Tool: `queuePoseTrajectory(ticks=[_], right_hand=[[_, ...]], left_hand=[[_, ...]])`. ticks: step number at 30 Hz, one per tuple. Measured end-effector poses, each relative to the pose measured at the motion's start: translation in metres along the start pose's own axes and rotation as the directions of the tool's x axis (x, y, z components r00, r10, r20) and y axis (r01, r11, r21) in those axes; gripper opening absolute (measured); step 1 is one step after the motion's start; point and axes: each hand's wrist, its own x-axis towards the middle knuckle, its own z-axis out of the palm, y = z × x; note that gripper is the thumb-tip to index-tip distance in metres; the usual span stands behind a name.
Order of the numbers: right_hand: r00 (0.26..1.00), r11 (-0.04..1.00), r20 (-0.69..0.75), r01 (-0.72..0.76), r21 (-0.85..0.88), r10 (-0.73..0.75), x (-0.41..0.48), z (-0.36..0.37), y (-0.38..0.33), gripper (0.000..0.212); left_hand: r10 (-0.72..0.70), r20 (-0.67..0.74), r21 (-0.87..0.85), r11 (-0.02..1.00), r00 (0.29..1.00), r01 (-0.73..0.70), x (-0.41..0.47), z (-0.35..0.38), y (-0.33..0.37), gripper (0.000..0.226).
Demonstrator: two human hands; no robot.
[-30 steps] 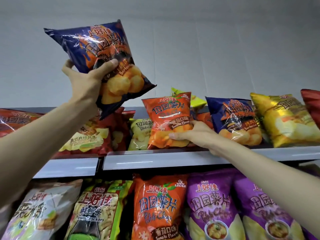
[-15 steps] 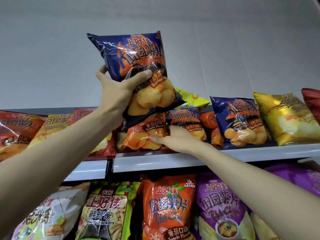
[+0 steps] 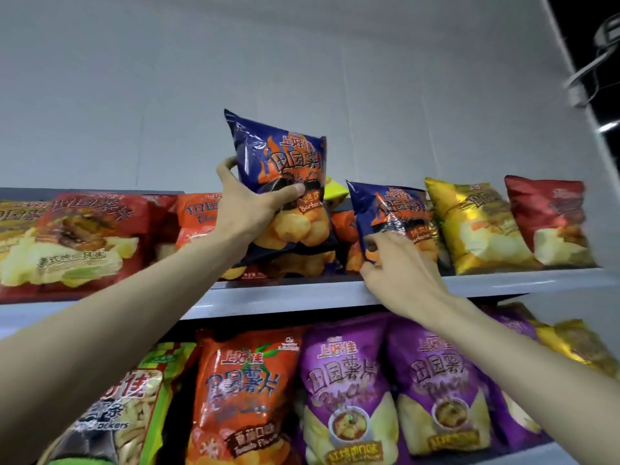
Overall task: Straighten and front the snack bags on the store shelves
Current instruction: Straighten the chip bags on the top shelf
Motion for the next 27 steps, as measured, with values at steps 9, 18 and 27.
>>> queuePoseTrajectory(ticks=[9,18,27], right_hand=[[0.990,0.989,-0.028,0.136,0.051,-0.135,0.002,-0.023,0.079,0.045],[0.978,0.974,0.021,0.206,0.093,-0.208,-0.008,-0.022,0.117,0.051],[0.973,0.978,0.112,0.195,0.067,-0.202,-0.017,-0.015,0.121,0.068]], left_hand=[[-0.130,0.000,0.186,0.974,0.992,0.127,0.002,0.059,-0.031,0.109],[-0.239,0.181,0.365,0.917,0.954,0.160,-0.006,0.064,-0.018,0.037],[-0.217,0.113,0.618,0.780,0.970,0.102,-0.039,0.063,-0.025,0.092]])
